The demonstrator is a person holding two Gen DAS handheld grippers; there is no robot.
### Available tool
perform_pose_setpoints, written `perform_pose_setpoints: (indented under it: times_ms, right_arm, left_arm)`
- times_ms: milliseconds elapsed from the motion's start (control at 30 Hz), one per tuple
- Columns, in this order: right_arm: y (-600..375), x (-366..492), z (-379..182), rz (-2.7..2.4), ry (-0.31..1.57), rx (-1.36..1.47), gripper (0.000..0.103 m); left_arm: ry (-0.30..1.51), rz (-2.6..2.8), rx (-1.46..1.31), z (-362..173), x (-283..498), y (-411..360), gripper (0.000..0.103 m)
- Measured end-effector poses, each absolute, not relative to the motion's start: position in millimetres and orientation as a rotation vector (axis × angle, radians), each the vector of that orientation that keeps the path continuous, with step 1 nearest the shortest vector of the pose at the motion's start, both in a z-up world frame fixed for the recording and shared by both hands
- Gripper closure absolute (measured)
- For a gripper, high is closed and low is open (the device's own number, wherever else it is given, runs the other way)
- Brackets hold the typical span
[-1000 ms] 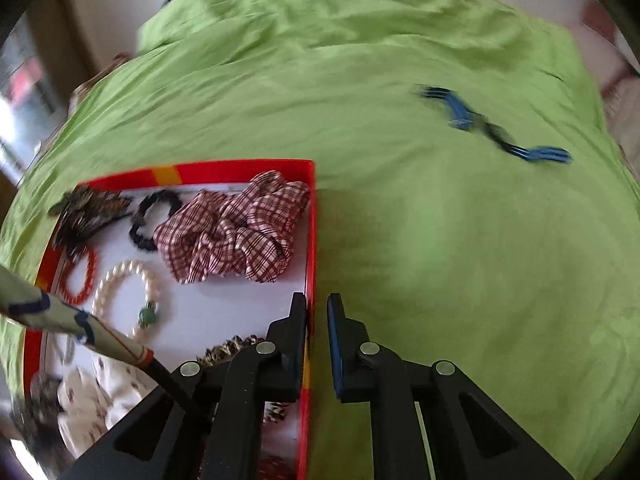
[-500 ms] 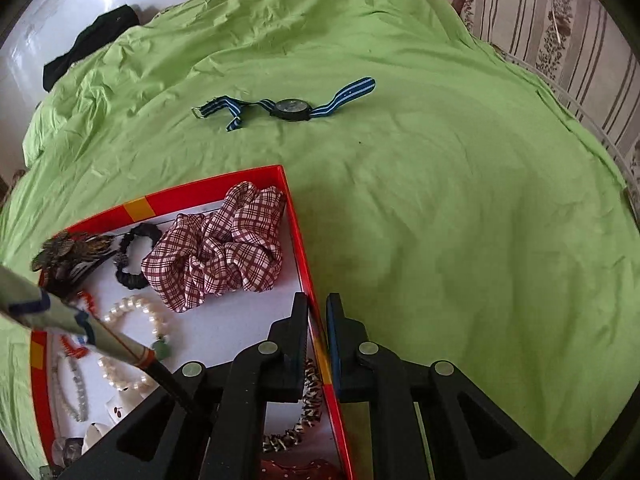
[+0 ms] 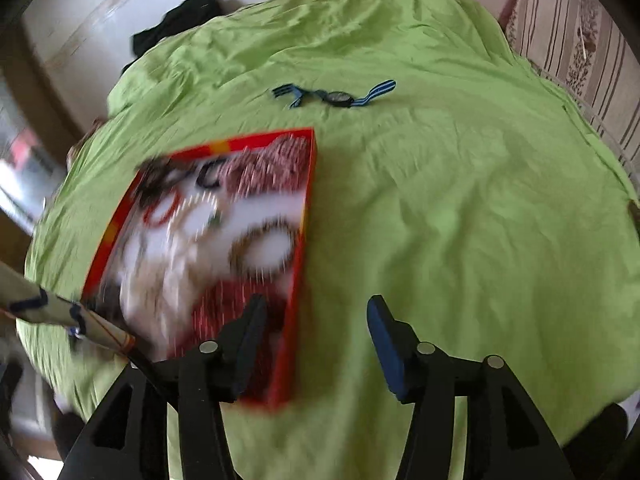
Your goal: Organize jewelry
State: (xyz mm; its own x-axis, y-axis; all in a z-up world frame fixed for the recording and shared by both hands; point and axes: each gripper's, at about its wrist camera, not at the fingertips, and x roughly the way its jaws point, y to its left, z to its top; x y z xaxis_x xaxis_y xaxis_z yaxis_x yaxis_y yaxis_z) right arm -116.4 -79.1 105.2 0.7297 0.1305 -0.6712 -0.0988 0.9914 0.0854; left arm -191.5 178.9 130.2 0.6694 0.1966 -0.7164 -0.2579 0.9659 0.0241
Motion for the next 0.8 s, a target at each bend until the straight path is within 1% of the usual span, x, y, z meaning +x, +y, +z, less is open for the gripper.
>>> perform_pose_setpoints:
  times_ms: [167,400,533,800]
  right_arm:
    - [-85.5,-157.3,89.1,0.127,0.732,-0.053,0.044]
    - [-95.2,-192.2,81.2,0.103,0.703,-0.101,0.043]
    - [-90.8,-212.6,86.7,0.107,0.664,-0.125,0.037]
    - [-79.5,-242.7,93.6,0.099,0.599,-0.167,0.034]
  left_arm:
    - [0.814,0.200,-0.059,117.9,-200.2,143.6,0.000]
    - [0.851,0.138,-0.012,104.9,-219.9,108.9,0.000]
    - [0.845,0.119,0.011,106.6,-231.1,100.9,0.000]
    - [0.799,0.116,-0.007,121.6,-249.0,106.4,0.000]
